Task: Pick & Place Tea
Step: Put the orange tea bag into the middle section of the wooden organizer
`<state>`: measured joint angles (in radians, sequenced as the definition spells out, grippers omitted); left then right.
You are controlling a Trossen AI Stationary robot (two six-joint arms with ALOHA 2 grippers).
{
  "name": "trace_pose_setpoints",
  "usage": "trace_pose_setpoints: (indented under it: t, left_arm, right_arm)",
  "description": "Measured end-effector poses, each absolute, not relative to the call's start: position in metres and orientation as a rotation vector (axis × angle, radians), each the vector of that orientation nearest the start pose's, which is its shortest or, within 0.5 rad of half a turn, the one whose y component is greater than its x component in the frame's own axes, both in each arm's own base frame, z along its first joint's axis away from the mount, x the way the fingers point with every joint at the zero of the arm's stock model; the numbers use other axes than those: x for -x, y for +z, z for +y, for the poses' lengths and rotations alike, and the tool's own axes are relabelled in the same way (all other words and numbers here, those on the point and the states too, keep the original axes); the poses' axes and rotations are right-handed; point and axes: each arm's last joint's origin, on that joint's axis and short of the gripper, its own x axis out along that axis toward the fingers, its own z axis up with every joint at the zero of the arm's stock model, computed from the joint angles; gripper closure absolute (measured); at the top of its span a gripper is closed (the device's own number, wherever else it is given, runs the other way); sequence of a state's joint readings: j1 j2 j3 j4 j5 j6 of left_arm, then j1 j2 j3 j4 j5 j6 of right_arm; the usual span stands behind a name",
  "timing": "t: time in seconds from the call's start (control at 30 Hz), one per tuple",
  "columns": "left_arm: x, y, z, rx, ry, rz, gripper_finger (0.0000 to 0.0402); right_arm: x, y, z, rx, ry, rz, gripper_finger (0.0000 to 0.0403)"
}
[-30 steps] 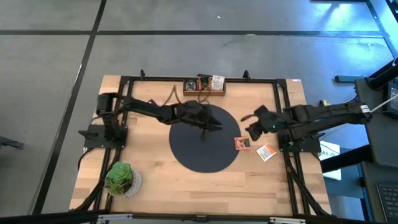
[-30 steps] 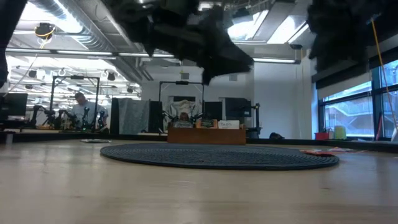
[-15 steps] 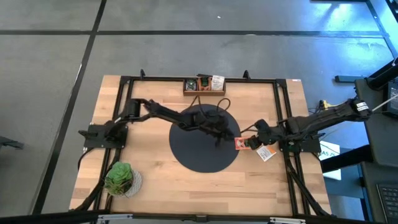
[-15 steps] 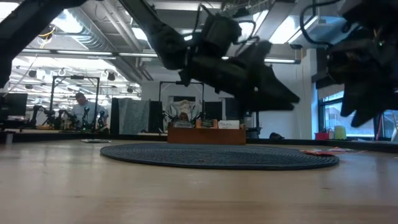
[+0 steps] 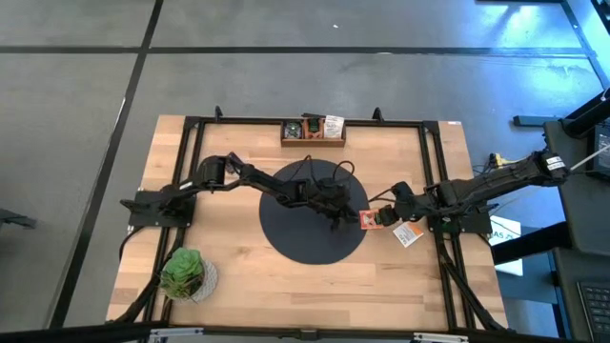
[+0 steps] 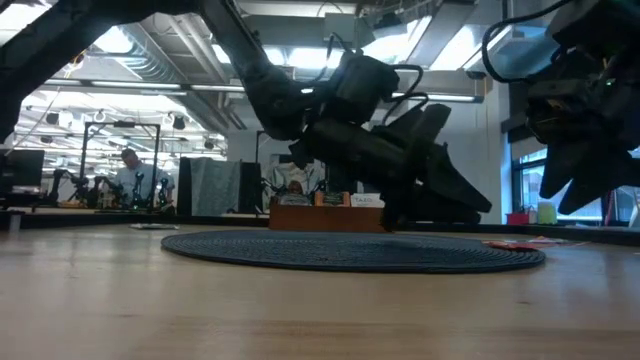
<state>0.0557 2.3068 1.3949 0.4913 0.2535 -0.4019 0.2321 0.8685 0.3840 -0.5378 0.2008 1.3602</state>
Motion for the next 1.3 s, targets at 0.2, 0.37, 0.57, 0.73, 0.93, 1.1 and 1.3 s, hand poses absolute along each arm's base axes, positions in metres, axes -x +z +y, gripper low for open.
trace_pose_setpoints:
  t: [0.2,0.37,0.57,0.73,0.93,1.1,1.3]
  left_arm:
    - [-0.483,0.104,0.010,0.400,-0.077,0.429,0.0286]
    - [-0.483,0.103,0.008,0.375,-0.040,0.429,0.0287]
    - [-0.483,0.103,0.008,0.359,-0.044,0.428,0.0287]
    - [-0.483,0.103,0.008,0.359,-0.042,0.436,0.0289]
    - [-0.482,0.102,0.008,0.359,-0.044,0.438,0.0286]
    - [-0.482,0.102,0.008,0.361,-0.051,0.441,0.0288]
    - [-0.482,0.102,0.008,0.361,-0.051,0.442,0.0287]
  right_arm:
    - [-0.142,0.161,0.028,-1.022,-0.638,0.840,0.0231]
    - [-0.144,0.155,0.029,-1.046,-0.679,0.877,0.0231]
    - [-0.149,0.146,0.030,-1.075,-0.736,0.922,0.0231]
    - [-0.155,0.138,0.032,-1.068,-0.755,0.948,0.0231]
    - [-0.162,0.130,0.034,-1.061,-0.766,0.959,0.0231]
    - [-0.165,0.128,0.035,-1.064,-0.766,0.968,0.0231]
    - [-0.169,0.129,0.036,-1.089,-0.731,0.936,0.0231]
